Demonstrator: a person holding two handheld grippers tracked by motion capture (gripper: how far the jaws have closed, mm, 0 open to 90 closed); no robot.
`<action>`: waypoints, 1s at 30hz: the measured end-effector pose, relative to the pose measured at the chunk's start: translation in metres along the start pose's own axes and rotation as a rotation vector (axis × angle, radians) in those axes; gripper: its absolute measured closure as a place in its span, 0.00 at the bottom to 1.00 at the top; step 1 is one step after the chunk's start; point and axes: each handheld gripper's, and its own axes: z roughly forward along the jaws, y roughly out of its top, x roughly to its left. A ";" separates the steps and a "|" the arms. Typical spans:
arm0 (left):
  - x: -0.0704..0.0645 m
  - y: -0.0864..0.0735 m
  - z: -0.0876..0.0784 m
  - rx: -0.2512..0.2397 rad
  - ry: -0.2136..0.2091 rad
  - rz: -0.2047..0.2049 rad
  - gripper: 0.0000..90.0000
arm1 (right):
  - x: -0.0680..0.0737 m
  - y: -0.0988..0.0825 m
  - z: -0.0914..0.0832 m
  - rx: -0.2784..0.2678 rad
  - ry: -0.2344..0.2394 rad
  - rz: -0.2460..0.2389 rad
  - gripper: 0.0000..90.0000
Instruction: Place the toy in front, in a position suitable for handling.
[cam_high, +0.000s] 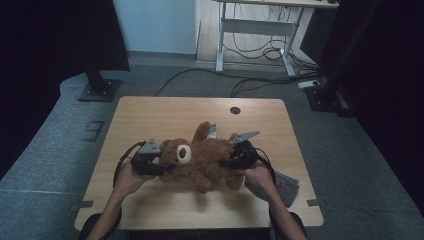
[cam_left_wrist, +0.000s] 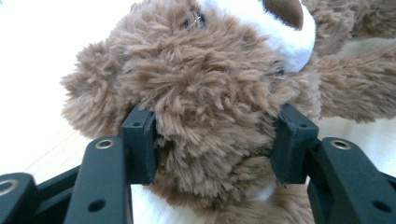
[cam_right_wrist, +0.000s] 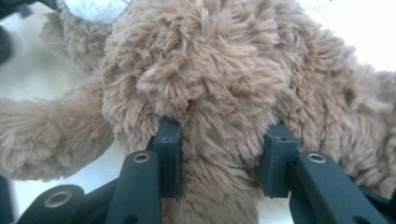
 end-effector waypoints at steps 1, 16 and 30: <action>0.002 -0.003 0.006 0.008 0.002 -0.006 0.46 | -0.002 -0.001 0.002 -0.001 -0.008 -0.005 0.64; 0.006 -0.017 -0.001 -0.011 0.050 -0.076 0.26 | -0.013 -0.014 0.013 0.009 -0.028 0.020 0.58; -0.019 -0.041 0.012 0.048 0.063 -0.079 0.49 | -0.012 -0.016 0.014 0.011 -0.035 0.015 0.53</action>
